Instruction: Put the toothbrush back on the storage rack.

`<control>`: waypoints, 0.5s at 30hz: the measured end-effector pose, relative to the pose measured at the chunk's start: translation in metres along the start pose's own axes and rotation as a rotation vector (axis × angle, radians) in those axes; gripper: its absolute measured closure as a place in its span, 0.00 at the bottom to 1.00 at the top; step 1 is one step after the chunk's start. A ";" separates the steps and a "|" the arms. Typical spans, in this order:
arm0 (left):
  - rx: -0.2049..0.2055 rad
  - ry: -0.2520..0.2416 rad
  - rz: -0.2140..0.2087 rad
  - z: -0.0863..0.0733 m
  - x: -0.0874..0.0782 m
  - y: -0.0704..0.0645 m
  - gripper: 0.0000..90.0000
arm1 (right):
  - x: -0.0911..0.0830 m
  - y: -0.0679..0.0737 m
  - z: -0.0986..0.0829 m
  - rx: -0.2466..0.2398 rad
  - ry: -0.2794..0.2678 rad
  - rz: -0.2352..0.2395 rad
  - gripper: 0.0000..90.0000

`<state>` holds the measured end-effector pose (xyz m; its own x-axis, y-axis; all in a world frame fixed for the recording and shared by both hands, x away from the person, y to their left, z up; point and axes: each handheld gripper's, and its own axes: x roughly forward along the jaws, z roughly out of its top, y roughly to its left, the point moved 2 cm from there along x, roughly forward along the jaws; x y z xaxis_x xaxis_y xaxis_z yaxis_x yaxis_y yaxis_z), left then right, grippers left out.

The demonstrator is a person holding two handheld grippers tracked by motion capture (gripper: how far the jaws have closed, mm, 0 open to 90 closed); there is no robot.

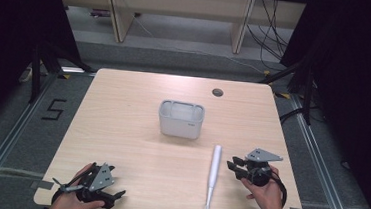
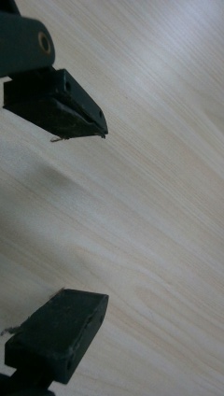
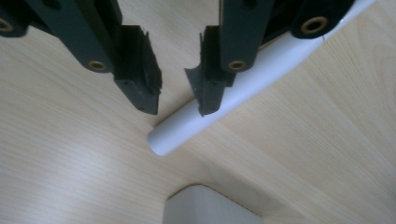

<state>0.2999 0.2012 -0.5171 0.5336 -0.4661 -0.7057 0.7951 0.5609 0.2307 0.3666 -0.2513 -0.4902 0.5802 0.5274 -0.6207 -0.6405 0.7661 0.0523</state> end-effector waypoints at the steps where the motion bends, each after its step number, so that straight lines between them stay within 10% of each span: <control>1: 0.001 -0.001 0.001 0.000 0.000 0.000 0.17 | 0.003 0.003 0.003 -0.004 0.018 0.009 0.81; 15: -0.001 -0.001 -0.002 0.000 -0.001 0.000 0.17 | 0.032 0.013 0.022 -0.074 0.019 0.049 1.00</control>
<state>0.2996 0.2016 -0.5166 0.5327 -0.4678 -0.7053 0.7956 0.5610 0.2287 0.3876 -0.2161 -0.4916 0.5377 0.5564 -0.6334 -0.7041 0.7097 0.0257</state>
